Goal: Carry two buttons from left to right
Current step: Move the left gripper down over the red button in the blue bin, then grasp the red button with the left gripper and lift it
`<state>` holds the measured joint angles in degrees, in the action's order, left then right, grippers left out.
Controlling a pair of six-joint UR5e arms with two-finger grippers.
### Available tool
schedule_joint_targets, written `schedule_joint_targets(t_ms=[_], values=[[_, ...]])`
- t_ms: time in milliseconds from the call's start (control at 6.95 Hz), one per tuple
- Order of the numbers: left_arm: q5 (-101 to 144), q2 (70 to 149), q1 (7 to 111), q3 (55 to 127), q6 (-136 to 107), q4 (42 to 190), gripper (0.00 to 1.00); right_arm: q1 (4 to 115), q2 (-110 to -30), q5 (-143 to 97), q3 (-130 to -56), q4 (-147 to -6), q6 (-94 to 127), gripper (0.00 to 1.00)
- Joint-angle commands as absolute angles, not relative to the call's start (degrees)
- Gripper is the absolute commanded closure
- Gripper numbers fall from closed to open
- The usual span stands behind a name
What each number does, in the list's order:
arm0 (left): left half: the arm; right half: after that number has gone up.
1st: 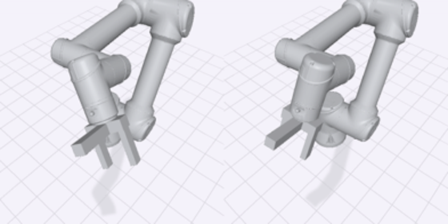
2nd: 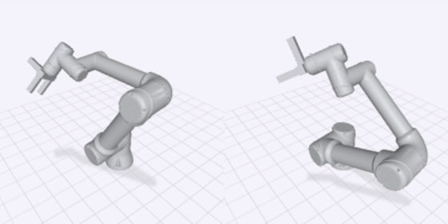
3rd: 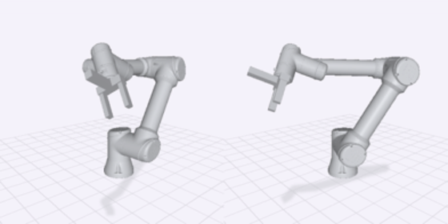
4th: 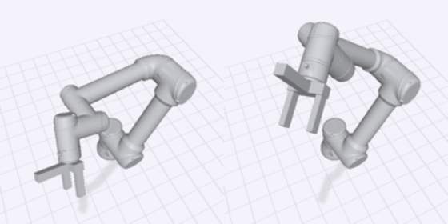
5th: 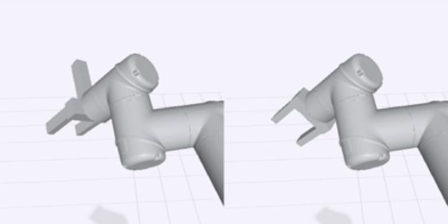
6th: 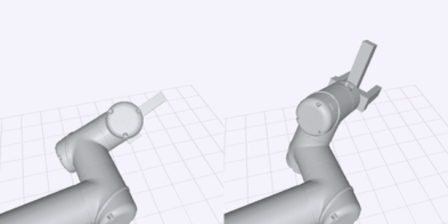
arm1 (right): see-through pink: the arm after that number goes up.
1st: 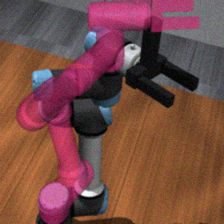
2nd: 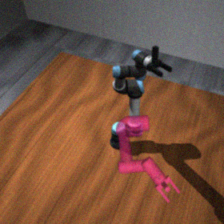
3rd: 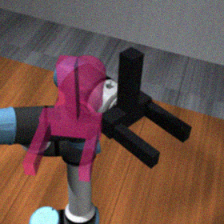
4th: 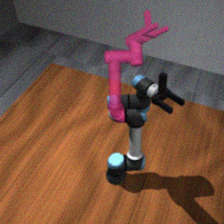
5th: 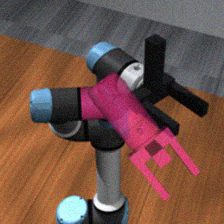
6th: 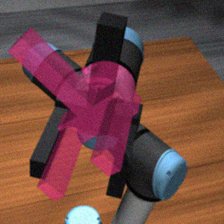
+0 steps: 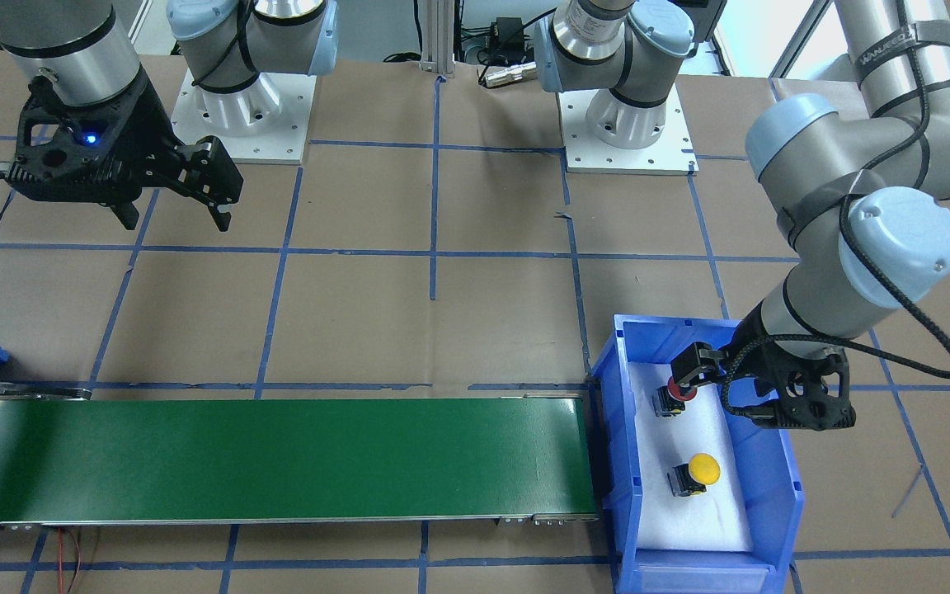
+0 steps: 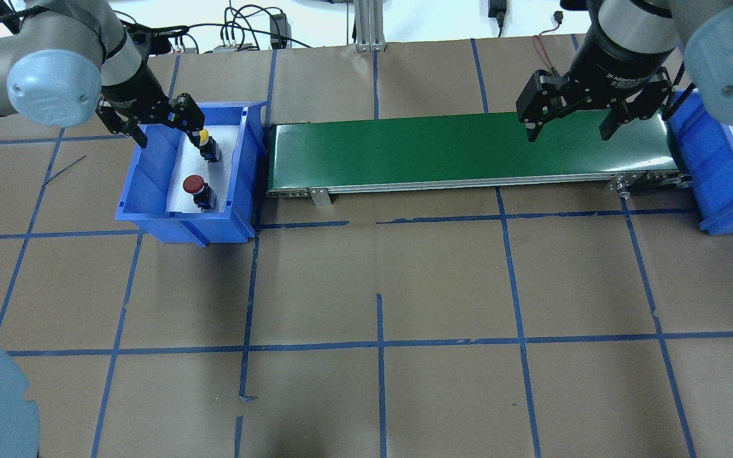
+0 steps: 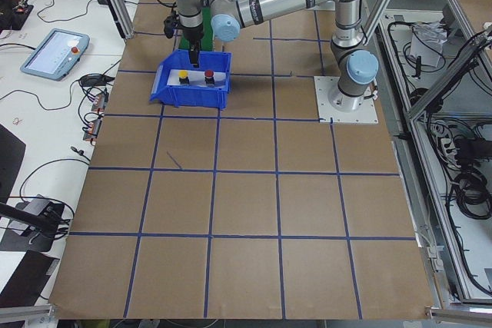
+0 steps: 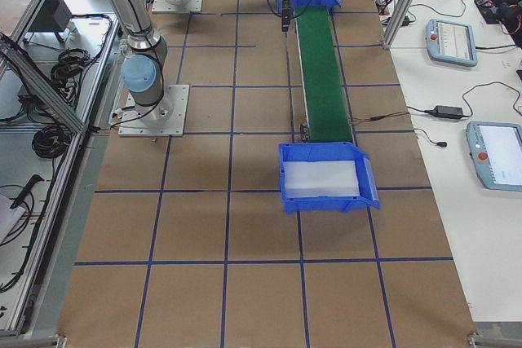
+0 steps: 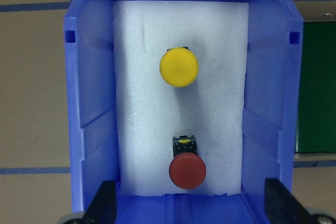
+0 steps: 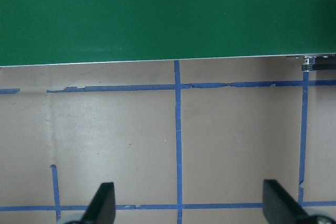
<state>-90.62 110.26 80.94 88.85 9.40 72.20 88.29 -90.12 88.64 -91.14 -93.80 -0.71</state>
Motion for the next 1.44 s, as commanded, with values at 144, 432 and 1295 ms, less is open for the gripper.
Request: schedule_joint_targets(t_ms=[144,432,1295], values=[[-90.53,111.62,80.68,94.73,8.96,65.49,0.00,88.07,-90.09,88.68,-91.49,-94.13,-0.70,0.00],[-90.44,111.88,80.68,95.88,8.00,65.48,0.00,87.89,-90.09,88.68,-92.63,-94.30,-0.62,0.00],[-90.35,112.59,80.77,98.88,2.99,65.30,0.22,87.80,-90.09,88.59,-92.81,-94.39,-0.70,0.00]])
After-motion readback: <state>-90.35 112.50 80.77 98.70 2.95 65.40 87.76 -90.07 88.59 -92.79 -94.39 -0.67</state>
